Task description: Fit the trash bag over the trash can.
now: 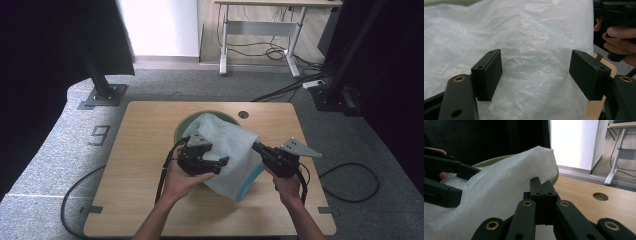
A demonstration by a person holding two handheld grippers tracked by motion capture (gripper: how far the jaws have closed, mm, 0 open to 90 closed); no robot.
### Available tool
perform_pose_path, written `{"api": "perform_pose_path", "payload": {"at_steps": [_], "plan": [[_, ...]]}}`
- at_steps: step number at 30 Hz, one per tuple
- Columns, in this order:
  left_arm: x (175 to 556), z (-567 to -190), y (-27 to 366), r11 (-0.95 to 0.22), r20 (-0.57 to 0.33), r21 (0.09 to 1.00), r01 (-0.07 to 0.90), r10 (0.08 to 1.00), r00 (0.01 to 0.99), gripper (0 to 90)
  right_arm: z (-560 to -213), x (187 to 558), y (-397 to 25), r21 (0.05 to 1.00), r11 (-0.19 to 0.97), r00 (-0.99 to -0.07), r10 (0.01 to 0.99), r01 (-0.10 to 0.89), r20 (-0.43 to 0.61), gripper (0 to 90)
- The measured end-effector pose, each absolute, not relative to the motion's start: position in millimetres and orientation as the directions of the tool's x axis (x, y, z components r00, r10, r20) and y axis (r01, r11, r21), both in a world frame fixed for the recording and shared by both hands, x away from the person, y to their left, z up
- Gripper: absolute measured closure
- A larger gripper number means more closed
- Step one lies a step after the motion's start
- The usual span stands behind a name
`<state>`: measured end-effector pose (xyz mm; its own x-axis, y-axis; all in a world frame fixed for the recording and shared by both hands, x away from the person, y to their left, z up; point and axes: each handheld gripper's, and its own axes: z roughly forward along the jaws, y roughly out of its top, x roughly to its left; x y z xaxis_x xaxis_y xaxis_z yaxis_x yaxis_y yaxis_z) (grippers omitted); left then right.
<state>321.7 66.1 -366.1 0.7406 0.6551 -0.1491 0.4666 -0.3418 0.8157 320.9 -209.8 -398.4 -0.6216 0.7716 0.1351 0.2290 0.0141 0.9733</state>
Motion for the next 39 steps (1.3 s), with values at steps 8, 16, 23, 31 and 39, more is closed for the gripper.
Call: {"api": "perform_pose_path", "payload": {"at_steps": [8, 16, 23, 31, 39], "plan": [[311.6, -368.3, 59.5, -0.339, -0.157, 0.819, 0.463, 0.644, 0.749, 21.3, -399.5, 322.7, -211.6, 0.971, 0.014, -0.613, 0.778, 0.238, 0.139, 88.1], [312.7, -374.9, 51.9, -0.384, -0.118, 0.806, 0.449, 0.64, 0.759, 35.5, -400.5, 323.5, -210.2, 0.969, 0.014, -0.613, 0.777, 0.246, 0.144, 88.1], [316.3, -371.5, 62.0, -0.336, -0.171, 0.826, 0.453, 0.615, 0.77, 67.6, -399.9, 323.4, -212.0, 0.969, 0.016, -0.614, 0.776, 0.248, 0.144, 88.1], [325.8, -367.3, 73.7, -0.277, -0.223, 0.844, 0.46, 0.6, 0.769, 86.6, -400.4, 323.9, -213.2, 0.967, 0.022, -0.617, 0.774, 0.254, 0.145, 86.4], [347.9, -358.3, 96.5, -0.188, -0.252, 0.862, 0.471, 0.648, 0.719, 89.1, -403.7, 317.7, -218.0, 0.973, 0.012, -0.609, 0.782, 0.232, 0.136, 64.7]]}}
